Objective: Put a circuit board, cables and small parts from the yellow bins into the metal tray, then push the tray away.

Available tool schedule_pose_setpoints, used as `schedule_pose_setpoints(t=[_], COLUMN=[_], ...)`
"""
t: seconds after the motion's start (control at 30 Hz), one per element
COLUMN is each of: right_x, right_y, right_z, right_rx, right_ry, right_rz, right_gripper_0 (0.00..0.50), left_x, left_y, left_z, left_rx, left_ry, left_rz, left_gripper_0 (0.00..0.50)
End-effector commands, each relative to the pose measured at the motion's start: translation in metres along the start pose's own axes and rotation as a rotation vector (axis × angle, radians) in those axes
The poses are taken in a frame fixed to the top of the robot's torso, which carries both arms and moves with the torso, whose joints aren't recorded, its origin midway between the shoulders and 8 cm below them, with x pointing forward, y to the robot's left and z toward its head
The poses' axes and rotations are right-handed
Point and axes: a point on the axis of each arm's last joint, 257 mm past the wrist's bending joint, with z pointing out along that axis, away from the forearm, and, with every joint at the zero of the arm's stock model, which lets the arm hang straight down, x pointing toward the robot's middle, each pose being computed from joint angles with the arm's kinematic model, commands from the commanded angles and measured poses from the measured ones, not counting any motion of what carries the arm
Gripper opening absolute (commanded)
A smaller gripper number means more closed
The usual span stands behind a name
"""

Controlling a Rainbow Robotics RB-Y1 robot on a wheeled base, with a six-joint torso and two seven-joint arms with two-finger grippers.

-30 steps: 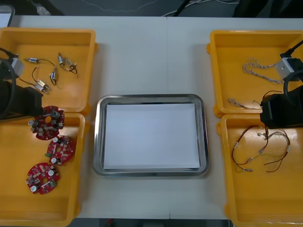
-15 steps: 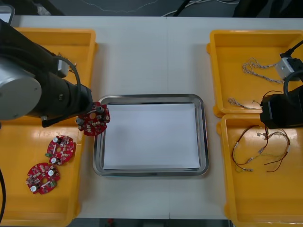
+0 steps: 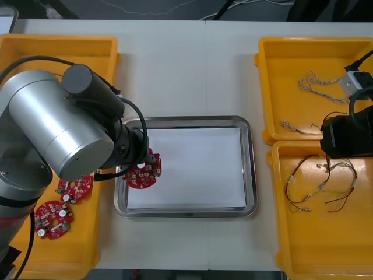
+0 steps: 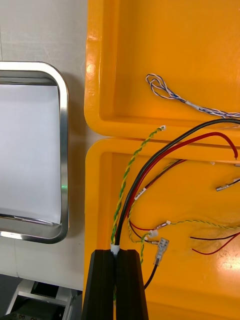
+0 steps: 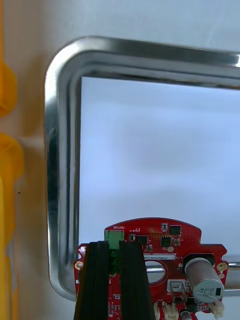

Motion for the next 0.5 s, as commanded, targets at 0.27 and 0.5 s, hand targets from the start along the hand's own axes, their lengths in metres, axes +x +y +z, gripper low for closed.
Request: schedule_pose_setpoints(t=[0.27,0.5], right_x=[-0.008,-0.008], right_y=[-0.005,-0.005], right_z=[-0.007,-0.007], right_rx=[0.035,0.035], right_ry=[-0.020,-0.020], right_rz=[-0.003,-0.003], right_gripper_0=[0.000,0.000], left_x=[0.000,0.005], left_y=[-0.014,-0.019], left_z=[0.030,0.043], left_rx=[-0.028,0.000], left_ry=[-0.006,-0.006], left_rz=[0.041,0.038], left_gripper_0=[0.000,0.000])
